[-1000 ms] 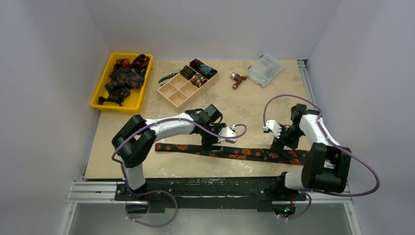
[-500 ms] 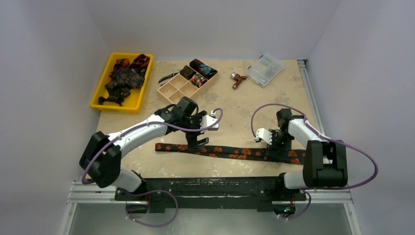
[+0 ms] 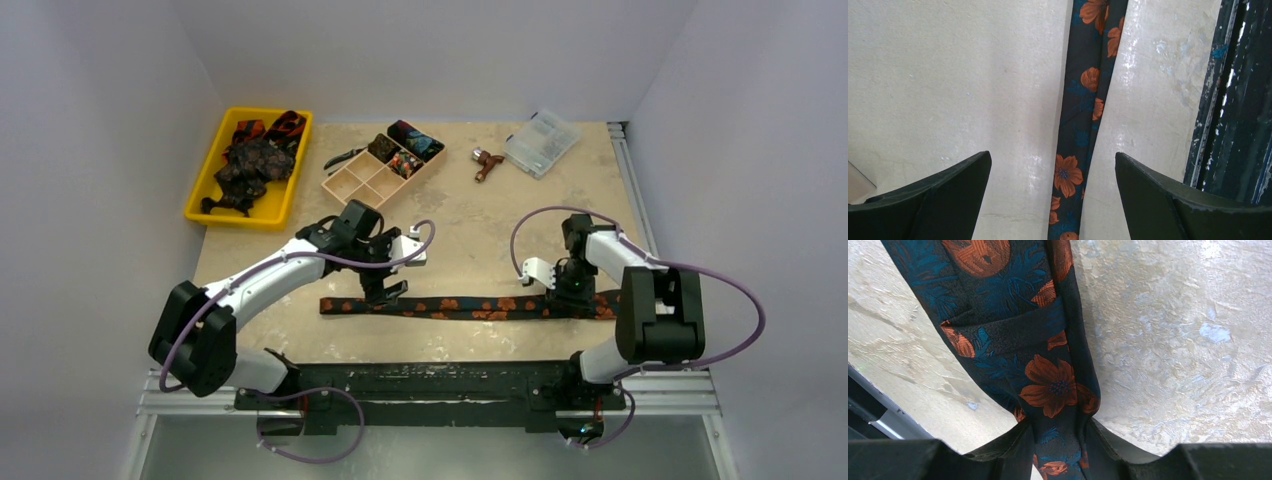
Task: Roll the ties
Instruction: Move the tie to the center of the board.
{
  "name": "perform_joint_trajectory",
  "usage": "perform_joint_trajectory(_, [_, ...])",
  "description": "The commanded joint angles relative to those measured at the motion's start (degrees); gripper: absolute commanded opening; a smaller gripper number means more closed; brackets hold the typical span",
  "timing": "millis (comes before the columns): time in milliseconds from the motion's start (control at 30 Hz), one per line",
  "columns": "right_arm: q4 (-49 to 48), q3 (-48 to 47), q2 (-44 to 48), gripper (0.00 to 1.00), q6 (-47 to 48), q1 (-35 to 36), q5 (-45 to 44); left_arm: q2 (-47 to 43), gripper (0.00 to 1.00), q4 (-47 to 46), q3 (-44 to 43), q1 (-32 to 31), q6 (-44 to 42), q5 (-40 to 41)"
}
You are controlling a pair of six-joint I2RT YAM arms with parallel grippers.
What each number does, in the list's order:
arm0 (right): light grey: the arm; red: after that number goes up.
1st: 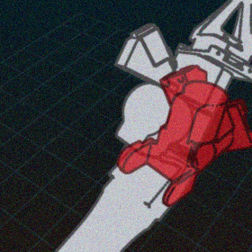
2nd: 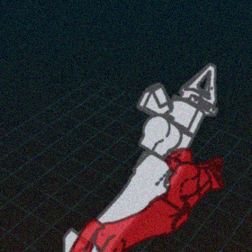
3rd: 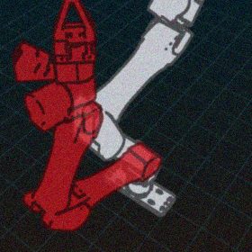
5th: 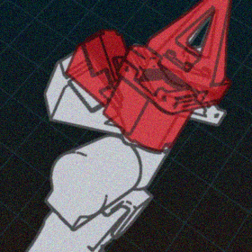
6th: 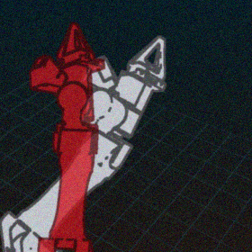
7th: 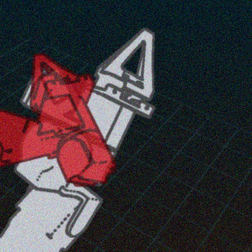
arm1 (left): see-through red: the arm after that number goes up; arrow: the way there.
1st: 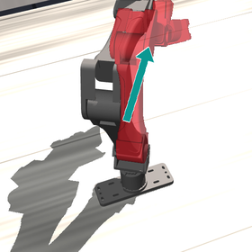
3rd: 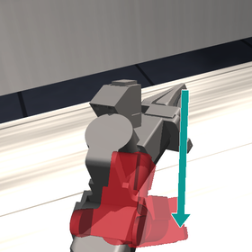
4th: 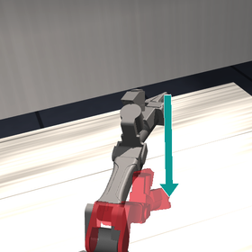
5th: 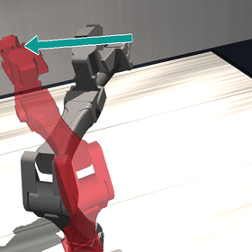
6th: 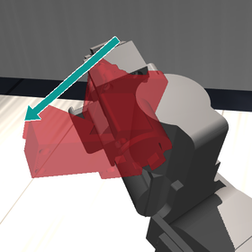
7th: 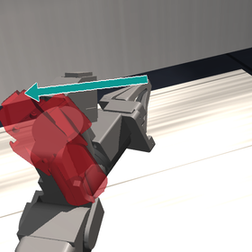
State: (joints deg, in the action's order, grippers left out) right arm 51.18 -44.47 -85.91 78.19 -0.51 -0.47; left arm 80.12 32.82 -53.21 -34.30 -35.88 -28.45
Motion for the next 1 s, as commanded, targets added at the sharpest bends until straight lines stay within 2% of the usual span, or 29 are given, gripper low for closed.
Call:
perform_joint_trajectory(0, [-1.9, 0.2, -3.7, 0.38, 0.4, -0.7, -0.8, -3.1, 0.93, 2.4, 2.1, 0.6, -4.4, 0.0])
perform_joint_trajectory(200, [-4.3, -5.3, -11.8, 0.38, -0.3, -6.7, -4.0, -2.7, 0.94, 2.7, 1.9, 1.4, -3.6, 0.7])
perform_joint_trajectory(400, [-4.6, -12.0, -17.1, 0.34, 1.6, -11.5, -6.8, -1.6, 0.94, 2.5, 0.9, 2.0, -3.5, 1.4])
perform_joint_trajectory(700, [-9.0, -14.1, -19.0, 0.32, 11.3, -18.5, -14.1, -1.6, 0.94, 2.5, 1.1, 3.5, -3.5, 1.6])
perform_joint_trajectory(833, [-8.2, -17.4, -19.9, 0.4, 12.9, -21.2, -14.6, -1.8, 0.94, 2.6, 1.4, 4.0, -3.3, 1.1])
perform_joint_trajectory(967, [-8.4, -17.9, -18.5, 0.37, 14.4, -22.1, -15.5, -1.6, 0.94, 3.0, 1.5, 4.1, -4.0, 1.1])
